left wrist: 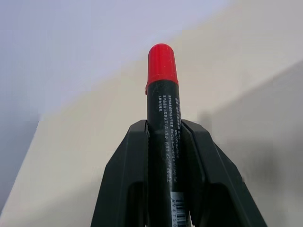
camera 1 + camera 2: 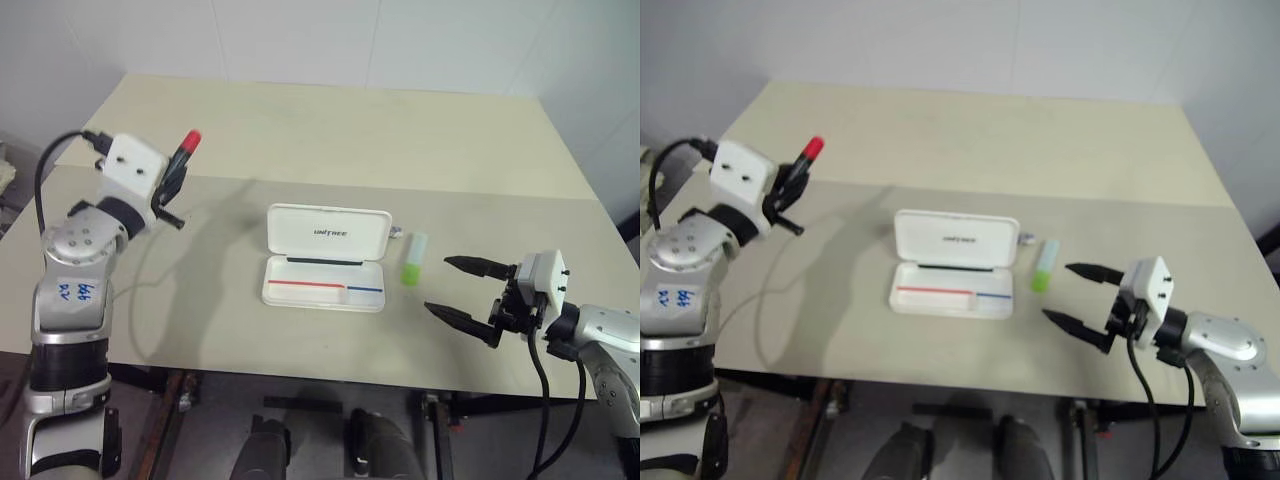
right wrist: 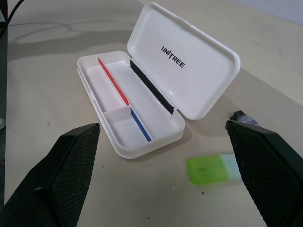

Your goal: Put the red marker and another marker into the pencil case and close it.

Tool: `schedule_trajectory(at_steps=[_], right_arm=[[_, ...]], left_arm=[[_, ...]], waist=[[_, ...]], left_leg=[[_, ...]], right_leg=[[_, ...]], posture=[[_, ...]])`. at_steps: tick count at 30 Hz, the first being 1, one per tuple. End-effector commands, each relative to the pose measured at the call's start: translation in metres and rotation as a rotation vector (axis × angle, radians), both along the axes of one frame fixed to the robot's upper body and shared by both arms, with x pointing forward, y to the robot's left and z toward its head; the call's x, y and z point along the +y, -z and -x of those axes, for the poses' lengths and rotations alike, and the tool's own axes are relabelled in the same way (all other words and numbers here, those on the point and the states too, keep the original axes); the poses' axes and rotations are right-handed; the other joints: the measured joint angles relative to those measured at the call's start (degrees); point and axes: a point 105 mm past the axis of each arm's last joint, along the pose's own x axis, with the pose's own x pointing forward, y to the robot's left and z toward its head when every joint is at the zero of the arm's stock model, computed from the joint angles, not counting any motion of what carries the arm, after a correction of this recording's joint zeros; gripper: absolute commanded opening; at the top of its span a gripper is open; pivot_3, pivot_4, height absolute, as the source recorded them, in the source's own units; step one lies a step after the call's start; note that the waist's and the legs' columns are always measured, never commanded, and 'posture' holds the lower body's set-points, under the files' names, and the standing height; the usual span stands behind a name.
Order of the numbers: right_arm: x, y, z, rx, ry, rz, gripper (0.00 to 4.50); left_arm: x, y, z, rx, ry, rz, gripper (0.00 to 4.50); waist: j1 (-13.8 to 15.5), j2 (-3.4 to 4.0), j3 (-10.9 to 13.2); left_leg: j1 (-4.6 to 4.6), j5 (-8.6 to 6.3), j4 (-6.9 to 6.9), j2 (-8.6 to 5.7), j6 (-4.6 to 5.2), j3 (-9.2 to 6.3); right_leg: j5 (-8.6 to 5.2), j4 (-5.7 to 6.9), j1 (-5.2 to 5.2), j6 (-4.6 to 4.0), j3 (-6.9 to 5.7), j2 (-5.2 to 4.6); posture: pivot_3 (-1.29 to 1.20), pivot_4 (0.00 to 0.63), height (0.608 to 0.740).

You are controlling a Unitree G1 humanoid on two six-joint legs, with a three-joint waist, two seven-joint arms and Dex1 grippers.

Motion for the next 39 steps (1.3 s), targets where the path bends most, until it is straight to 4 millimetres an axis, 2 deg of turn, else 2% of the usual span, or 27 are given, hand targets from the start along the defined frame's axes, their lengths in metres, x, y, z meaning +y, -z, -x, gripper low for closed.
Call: schedule_trajectory(at_steps=[1, 5, 8, 16, 22, 30, 39], right_arm=[[-0.002, -0.018, 0.008, -0.084, 0.005, -0.031, 4.50], [-0.003, -0.020, 0.015, -0.080, 0.007, -0.050, 4.50], [-0.004, -0.019, 0.023, -0.070, 0.010, -0.054, 4.50], [-0.019, -0.016, 0.041, -0.078, 0.124, -0.092, 4.50], [-0.021, -0.007, 0.057, -0.065, 0.132, -0.056, 4.50], [-0.013, 0.001, 0.054, -0.082, 0.173, -0.073, 4.50], [-0.011, 0.005, 0.053, -0.087, 0.205, -0.066, 4.50]], left_arm=[[-0.044, -0.014, 0.012, -0.025, 0.288, -0.096, 0.60], [-0.087, -0.013, 0.026, 0.017, 0.571, -0.163, 0.60], [-0.104, -0.008, 0.033, 0.053, 0.693, -0.186, 0.60], [-0.124, 0.037, 0.020, 0.205, 0.812, -0.268, 0.60], [-0.138, 0.060, 0.017, 0.252, 0.892, -0.273, 0.60], [-0.147, 0.085, 0.012, 0.305, 0.927, -0.327, 0.60], [-0.161, 0.101, 0.005, 0.315, 0.913, -0.416, 0.60]], waist=[[0.01, 0.02, 0.01], [-0.07, 0.01, 0.01], [-0.13, 0.02, 0.01], [-0.16, 0.04, 0.01], [-0.08, 0.04, 0.01], [-0.22, 0.04, 0.01], [-0.05, 0.04, 0.01]], left_leg=[[0.02, 0.00, 0.00, -0.01, 0.00, 0.04], [0.02, 0.00, 0.08, -0.02, 0.02, 0.08], [0.05, 0.01, 0.10, -0.01, 0.02, 0.08], [0.15, 0.07, 0.24, 0.01, 0.11, 0.11], [0.17, 0.07, 0.33, -0.01, 0.12, 0.07], [0.24, 0.08, 0.32, 0.00, 0.14, 0.07], [0.20, 0.08, 0.36, -0.04, 0.15, 0.03]], right_leg=[[0.00, 0.00, 0.00, 0.00, 0.02, 0.01], [0.01, 0.05, 0.02, 0.02, 0.04, 0.04], [0.00, 0.13, 0.03, 0.02, 0.04, 0.09], [-0.02, 0.31, 0.08, 0.02, 0.12, 0.21], [0.01, 0.25, 0.20, 0.08, 0.13, 0.20], [0.01, 0.28, 0.22, 0.06, 0.13, 0.22], [0.03, 0.25, 0.25, 0.11, 0.14, 0.20]], posture=[[0.00, 0.150, 0.740], [0.00, 0.150, 0.740], [0.00, 0.150, 0.740], [0.00, 0.150, 0.740], [0.00, 0.150, 0.740], [0.00, 0.150, 0.740], [0.00, 0.150, 0.740]])
